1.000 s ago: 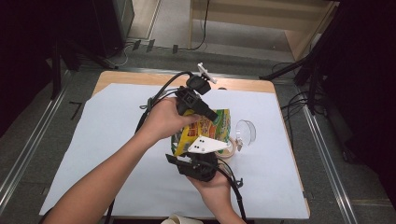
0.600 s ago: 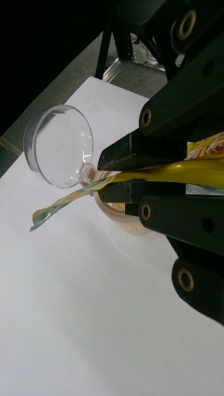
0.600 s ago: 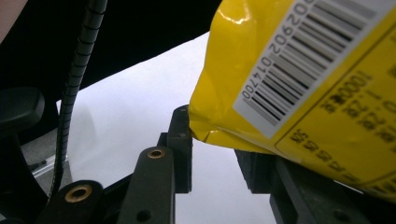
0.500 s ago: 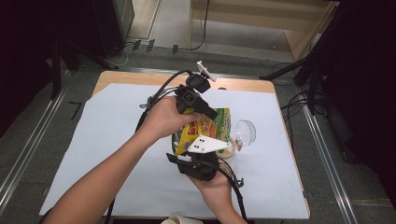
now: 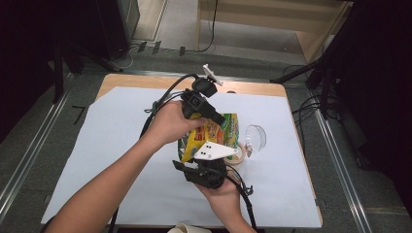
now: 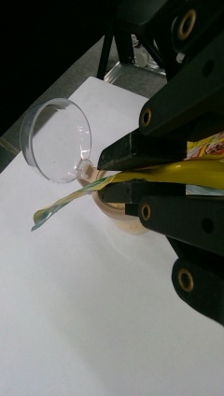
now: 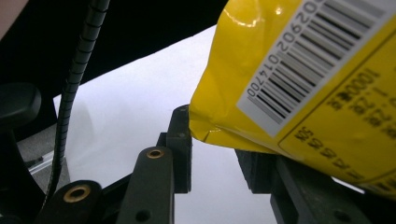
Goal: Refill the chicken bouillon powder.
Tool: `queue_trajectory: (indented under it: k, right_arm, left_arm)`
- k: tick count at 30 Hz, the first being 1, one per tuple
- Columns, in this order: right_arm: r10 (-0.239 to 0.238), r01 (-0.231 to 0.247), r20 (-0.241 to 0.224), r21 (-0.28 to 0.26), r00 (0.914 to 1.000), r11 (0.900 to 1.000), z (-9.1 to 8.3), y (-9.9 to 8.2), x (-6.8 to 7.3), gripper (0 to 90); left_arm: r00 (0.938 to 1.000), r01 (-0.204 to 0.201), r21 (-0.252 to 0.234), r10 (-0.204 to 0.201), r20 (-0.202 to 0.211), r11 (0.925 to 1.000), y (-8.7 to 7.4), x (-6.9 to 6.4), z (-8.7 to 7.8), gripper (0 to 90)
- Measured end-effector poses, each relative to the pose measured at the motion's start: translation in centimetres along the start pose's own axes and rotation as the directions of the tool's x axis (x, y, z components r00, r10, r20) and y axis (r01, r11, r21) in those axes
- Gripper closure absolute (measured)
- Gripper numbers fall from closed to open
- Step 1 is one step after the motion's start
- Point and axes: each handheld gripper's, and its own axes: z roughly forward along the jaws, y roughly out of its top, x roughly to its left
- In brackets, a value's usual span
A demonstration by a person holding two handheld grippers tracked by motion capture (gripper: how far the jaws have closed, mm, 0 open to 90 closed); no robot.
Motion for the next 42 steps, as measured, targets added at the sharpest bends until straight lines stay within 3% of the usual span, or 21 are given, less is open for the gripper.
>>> queue_trajectory:
  k: [6, 12, 16, 24, 32, 39, 42]
  right_arm:
    - [0.011, -0.011, -0.014, -0.005, 0.9998, 0.9999, 0.4, -0.7, 0.0, 66.3]
    - [-0.038, 0.038, -0.018, 0.024, 0.9991, 0.999, 1.2, -1.4, 0.4, 57.7]
    - [-0.057, 0.057, -0.02, 0.035, 0.9982, 0.9977, 1.5, -1.8, 0.5, 57.0]
    - [-0.04, 0.042, -0.045, 0.047, 0.9982, 0.998, 2.0, -2.7, 0.4, 55.9]
    - [-0.034, 0.036, -0.028, 0.096, 0.999, 0.9947, 2.6, -3.9, -0.2, 56.5]
    - [-0.087, 0.084, 0.016, 0.141, 0.996, 0.9864, 2.8, -4.7, -0.3, 55.8]
    - [-0.075, 0.072, 0.011, 0.158, 0.9971, 0.9848, 3.1, -5.2, -0.5, 54.8]
  left_arm:
    - [0.9998, 0.005, -0.009, -0.005, 0.019, 0.9999, -1.1, 0.4, 0.0, 82.4]
    - [0.9977, 0.03, -0.012, -0.029, 0.061, 0.9995, -2.6, 1.4, -0.2, 81.8]
    - [0.9957, 0.037, -0.013, -0.036, 0.085, 0.9992, -3.3, 1.9, -0.2, 82.0]
    - [0.9926, 0.025, 0.002, -0.025, 0.119, 0.9997, -4.4, 2.4, 0.1, 84.2]
    - [0.9878, 0.02, 0.014, -0.021, 0.154, 0.9997, -5.4, 2.9, 1.0, 84.8]
    - [0.9853, -0.003, 0.007, 0.002, 0.171, 1.0, -6.2, 2.9, 1.6, 85.4]
    - [0.9843, -0.005, 0.003, 0.004, 0.177, 1.0, -6.6, 3.0, 1.7, 85.6]
